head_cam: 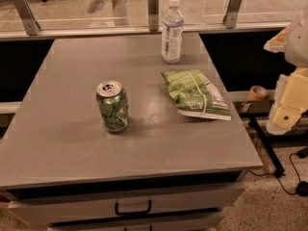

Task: Move green can near blue plastic bottle

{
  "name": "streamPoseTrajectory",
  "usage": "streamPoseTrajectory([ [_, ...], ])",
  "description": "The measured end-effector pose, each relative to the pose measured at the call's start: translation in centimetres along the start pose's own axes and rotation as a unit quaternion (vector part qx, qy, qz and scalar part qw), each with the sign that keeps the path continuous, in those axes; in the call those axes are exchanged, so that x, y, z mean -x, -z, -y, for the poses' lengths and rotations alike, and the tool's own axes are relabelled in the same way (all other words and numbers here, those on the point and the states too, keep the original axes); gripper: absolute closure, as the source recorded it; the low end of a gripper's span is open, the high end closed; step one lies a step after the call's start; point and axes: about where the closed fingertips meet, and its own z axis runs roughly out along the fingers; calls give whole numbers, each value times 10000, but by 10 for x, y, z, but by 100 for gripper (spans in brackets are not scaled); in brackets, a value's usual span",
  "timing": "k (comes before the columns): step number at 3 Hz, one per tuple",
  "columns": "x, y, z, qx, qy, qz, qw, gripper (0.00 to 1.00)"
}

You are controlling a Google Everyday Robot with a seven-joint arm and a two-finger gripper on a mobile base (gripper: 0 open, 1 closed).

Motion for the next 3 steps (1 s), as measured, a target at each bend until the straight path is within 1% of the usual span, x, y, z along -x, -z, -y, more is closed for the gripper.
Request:
streamPoseTrajectory([
  [1,0,0,0,-1,0,0,10000,0],
  [2,12,-4,-3,96,-87,428,9990,0],
  [3,45,-27,-7,286,-291,1440,9887,0],
])
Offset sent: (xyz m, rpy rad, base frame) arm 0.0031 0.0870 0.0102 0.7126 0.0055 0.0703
